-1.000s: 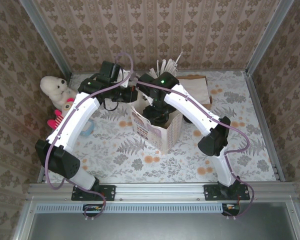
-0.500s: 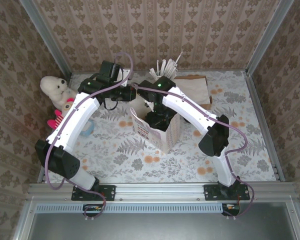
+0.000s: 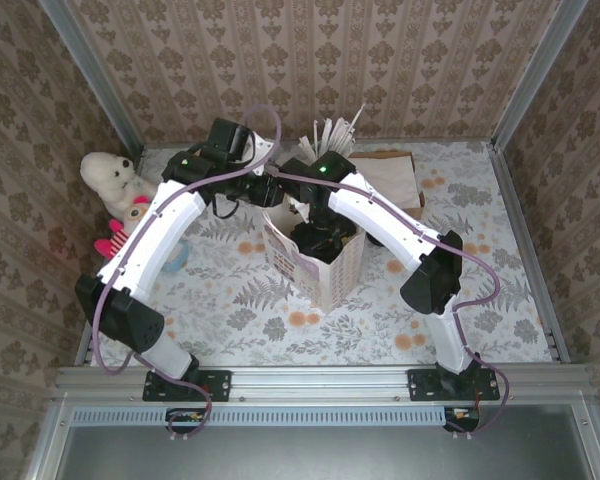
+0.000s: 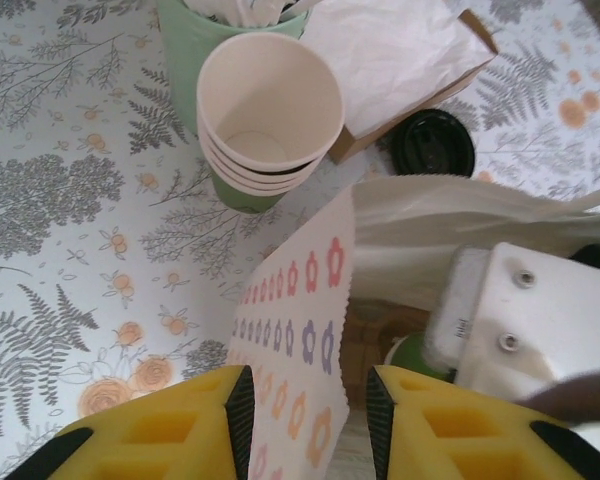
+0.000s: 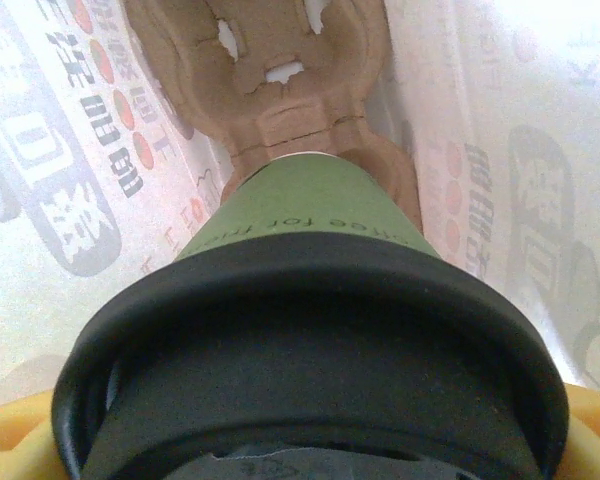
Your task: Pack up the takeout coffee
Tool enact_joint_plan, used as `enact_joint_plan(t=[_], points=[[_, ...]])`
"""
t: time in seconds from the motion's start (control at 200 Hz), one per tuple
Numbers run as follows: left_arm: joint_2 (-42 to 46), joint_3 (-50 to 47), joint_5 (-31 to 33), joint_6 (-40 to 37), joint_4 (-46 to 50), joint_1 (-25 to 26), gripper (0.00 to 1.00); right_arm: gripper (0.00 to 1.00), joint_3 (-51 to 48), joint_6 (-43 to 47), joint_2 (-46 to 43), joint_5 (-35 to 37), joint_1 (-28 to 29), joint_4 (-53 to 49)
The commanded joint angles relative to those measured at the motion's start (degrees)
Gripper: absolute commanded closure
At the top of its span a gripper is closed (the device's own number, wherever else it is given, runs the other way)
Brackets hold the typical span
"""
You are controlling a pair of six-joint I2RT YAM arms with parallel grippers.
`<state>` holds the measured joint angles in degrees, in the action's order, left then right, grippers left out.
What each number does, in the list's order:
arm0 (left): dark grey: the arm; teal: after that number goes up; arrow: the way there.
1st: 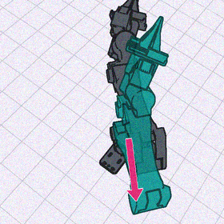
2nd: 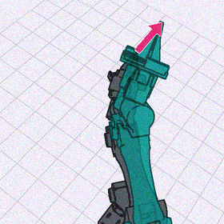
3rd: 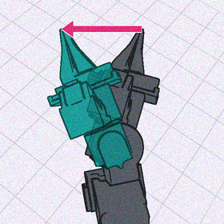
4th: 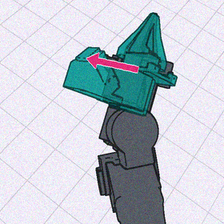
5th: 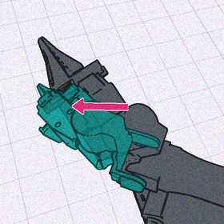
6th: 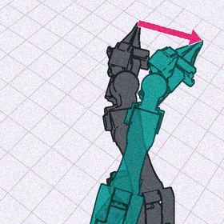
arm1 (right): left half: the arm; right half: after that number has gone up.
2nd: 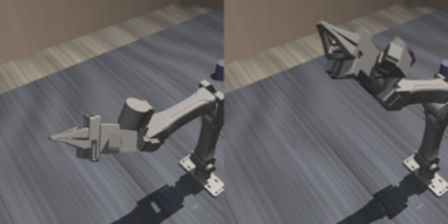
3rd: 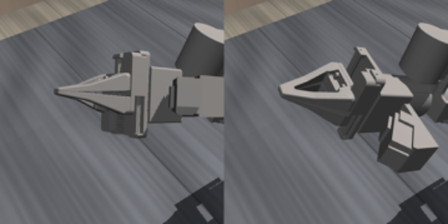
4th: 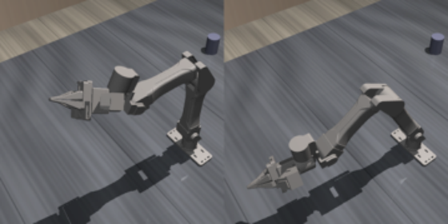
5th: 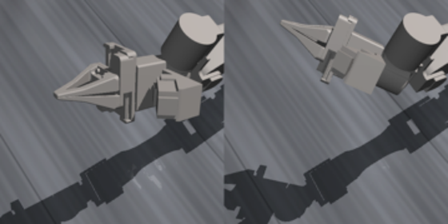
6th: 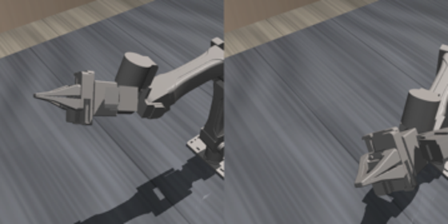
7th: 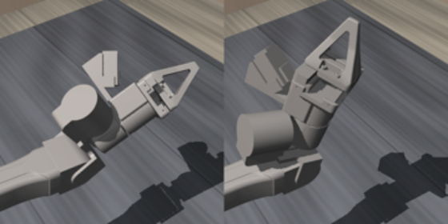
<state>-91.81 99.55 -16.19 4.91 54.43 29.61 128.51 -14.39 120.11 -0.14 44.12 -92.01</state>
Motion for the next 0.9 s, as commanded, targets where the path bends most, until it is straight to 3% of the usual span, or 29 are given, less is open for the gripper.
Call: enact_joint_plan(t=[0.0,0.195,0.46,0.895], points=[[-2.78,2.44,2.2,-3.21,3.21,0.28,0.63,0.55,1.05,1.1,-1.67,-1.2,-0.2,-8.1],[-3.62,1.91,1.46,-4.43,2.04,0.3,0.61,0.55,0.81,1.11,-1.97,-1.48,-0.22,-8.58],[-2.53,0.61,3.27,-5.38,0.6,0.1,1.0,0.56,-1.24,0.35,-2.76,-0.27,-0.09,-10.47],[-1.8,0.47,3.02,-5.51,0.75,-1.46,1.0,0.55,-6.42,0.33,-2.6,0.35,-0.15,-10.3]])
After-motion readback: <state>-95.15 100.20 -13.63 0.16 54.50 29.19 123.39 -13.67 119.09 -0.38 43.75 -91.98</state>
